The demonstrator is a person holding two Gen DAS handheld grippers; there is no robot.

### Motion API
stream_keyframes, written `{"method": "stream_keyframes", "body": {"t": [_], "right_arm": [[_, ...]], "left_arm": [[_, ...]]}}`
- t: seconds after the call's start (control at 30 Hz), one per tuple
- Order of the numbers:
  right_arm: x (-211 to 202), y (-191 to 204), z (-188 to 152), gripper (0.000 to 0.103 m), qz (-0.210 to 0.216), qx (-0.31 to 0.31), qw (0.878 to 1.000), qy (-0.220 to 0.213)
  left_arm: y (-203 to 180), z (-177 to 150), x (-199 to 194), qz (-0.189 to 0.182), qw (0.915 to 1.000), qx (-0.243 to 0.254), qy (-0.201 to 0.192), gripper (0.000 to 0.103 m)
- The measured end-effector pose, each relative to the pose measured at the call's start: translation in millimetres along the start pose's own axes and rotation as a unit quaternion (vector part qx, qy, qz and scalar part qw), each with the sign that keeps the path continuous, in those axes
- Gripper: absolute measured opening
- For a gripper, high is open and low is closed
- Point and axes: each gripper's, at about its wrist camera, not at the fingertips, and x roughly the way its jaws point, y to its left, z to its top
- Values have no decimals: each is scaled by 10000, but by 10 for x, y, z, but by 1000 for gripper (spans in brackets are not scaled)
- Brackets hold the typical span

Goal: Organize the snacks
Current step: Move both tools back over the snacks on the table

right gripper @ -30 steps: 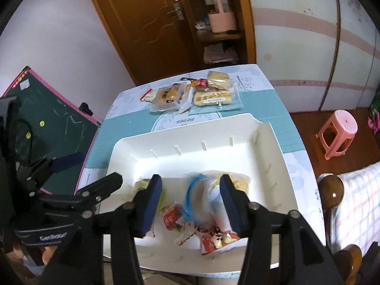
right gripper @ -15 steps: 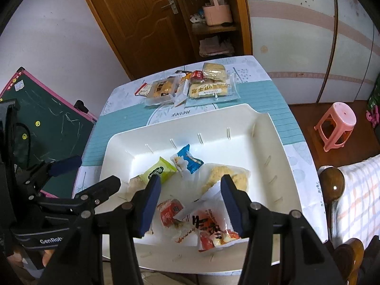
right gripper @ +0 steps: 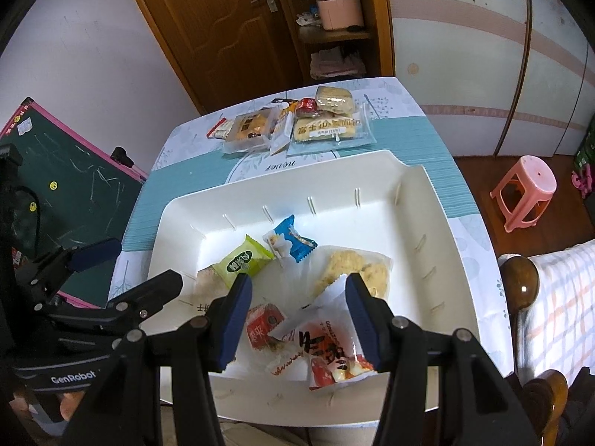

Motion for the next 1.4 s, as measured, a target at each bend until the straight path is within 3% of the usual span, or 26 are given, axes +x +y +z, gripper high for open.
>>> {"method": "stream_keyframes", "body": {"t": [0.37, 0.7, 1.17, 1.4], "right_arm": [[67, 30, 21, 53, -41, -48, 9999, 97], [91, 89, 239, 53, -119, -174, 9998, 69], [-253, -140, 1314, 53, -210, -190, 9988, -388], [-135, -292, 2019, 53, -240, 21, 9993, -300]], "left_arm": [[43, 40, 46, -24, 10000, -18, -23, 92], [192, 309, 0, -72, 9995, -122, -269, 92], [617, 1264, -379, 346, 9955, -47, -885, 92], [882, 1941, -333, 563, 9949, -161, -817, 92]]}}
